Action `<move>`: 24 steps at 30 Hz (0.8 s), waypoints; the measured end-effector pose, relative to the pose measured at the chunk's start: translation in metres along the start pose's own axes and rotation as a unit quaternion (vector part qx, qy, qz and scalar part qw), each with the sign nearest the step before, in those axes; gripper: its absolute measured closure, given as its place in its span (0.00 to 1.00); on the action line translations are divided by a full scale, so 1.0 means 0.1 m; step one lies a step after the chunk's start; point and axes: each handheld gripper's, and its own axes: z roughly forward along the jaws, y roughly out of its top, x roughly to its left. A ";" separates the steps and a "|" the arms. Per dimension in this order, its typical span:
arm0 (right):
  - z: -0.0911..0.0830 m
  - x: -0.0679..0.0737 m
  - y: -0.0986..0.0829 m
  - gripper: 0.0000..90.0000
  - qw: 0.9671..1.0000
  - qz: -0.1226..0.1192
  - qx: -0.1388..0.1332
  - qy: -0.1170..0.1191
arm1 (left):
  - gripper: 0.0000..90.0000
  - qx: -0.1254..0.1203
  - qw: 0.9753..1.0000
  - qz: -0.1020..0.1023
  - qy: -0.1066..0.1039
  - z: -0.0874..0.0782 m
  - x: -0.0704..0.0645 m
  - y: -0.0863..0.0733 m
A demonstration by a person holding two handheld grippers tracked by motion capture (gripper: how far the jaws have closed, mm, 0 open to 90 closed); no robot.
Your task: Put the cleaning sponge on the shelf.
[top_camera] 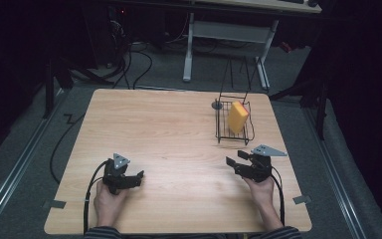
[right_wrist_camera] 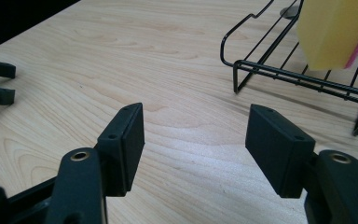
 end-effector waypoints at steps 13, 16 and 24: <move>0.14 -0.04 -0.03 0.41 1.000 -0.005 0.020 -0.012 | 0.19 0.000 1.000 0.000 0.000 0.00 0.00 0.00; 0.16 -0.04 -0.03 0.41 1.000 -0.005 0.024 -0.014 | 0.19 0.000 1.000 0.000 0.000 0.00 0.00 0.00; 0.24 -0.04 -0.04 0.41 0.999 -0.017 0.034 -0.029 | 0.19 0.000 1.000 0.000 0.000 0.00 0.00 0.00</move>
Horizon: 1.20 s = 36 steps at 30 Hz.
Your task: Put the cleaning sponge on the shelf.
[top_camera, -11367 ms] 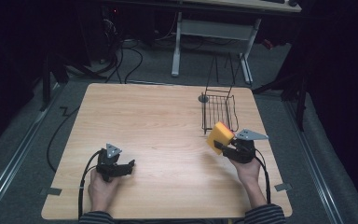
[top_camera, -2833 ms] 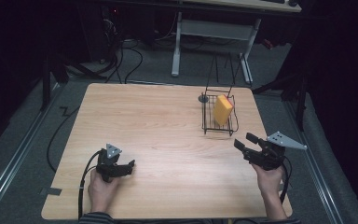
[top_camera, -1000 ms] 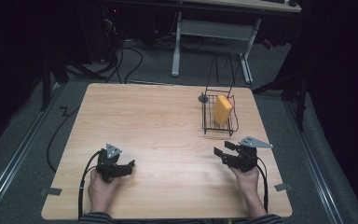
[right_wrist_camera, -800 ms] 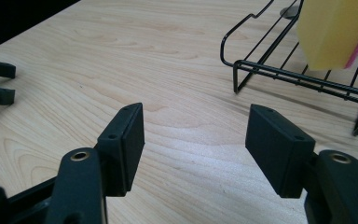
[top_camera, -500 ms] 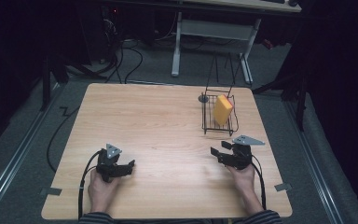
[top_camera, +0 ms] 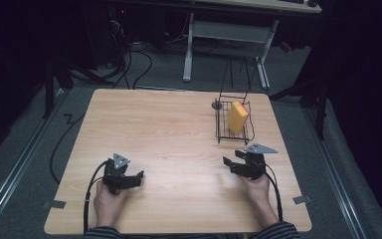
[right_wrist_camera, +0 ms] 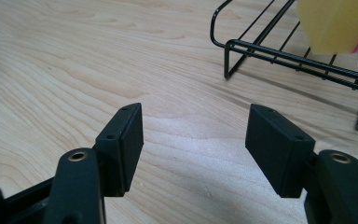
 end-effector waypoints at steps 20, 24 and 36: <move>0.14 -0.04 -0.05 0.41 0.999 -0.011 0.030 -0.030 | 0.19 0.000 1.000 0.000 0.000 0.00 0.00 0.00; 0.18 0.00 -0.06 0.41 0.997 -0.041 0.042 -0.057 | 0.19 0.000 1.000 0.000 0.000 0.00 0.00 0.00; 0.31 -0.06 -0.13 0.37 0.996 -0.039 0.068 -0.053 | 0.19 0.000 1.000 0.000 -0.001 0.00 0.00 0.00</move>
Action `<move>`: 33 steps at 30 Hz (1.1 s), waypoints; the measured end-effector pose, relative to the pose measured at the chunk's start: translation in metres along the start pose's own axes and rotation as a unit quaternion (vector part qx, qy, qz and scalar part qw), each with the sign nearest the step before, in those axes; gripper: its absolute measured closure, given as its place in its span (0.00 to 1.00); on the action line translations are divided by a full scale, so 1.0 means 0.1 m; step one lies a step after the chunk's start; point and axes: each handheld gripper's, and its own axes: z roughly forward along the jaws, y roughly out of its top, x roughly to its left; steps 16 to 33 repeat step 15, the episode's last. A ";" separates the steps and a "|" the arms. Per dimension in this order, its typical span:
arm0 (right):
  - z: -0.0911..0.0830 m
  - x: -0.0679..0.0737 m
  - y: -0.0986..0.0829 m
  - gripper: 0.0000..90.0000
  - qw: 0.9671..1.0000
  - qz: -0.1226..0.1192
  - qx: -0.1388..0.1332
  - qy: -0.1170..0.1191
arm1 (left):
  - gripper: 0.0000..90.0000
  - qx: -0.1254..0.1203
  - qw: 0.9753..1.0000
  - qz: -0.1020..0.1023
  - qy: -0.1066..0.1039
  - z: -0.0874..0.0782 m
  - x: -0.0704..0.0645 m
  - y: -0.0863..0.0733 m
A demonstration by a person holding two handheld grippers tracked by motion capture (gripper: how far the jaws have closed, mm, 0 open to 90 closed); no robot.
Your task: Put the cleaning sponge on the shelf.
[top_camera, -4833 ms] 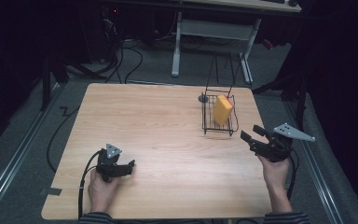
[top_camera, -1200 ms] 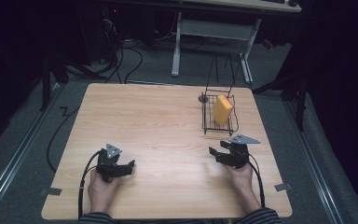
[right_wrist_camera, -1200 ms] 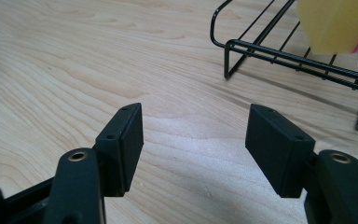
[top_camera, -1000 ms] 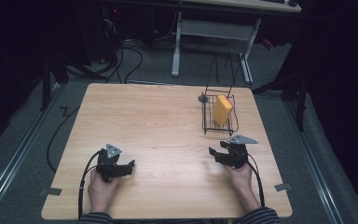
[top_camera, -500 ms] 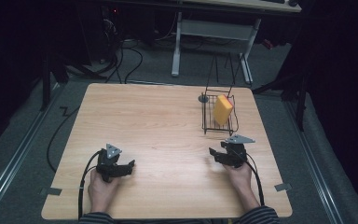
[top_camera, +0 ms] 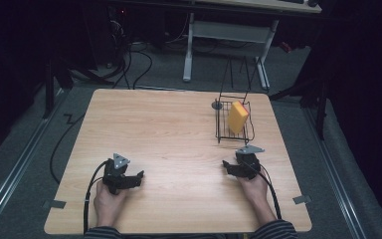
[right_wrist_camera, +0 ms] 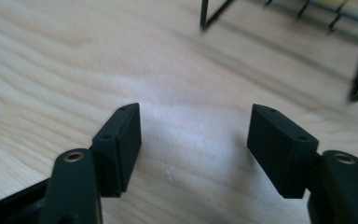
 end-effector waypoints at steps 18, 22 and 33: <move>0.00 0.00 0.00 0.36 1.000 0.000 0.000 -0.003 | 0.19 0.000 1.000 -0.001 -0.001 0.00 0.00 0.00; 0.00 0.00 0.00 0.36 1.000 0.000 0.000 -0.003 | 0.19 0.000 1.000 -0.001 -0.001 0.00 0.00 0.00; 0.00 0.00 0.00 0.36 1.000 0.000 0.000 -0.003 | 0.19 0.000 1.000 -0.001 -0.001 0.00 0.00 0.00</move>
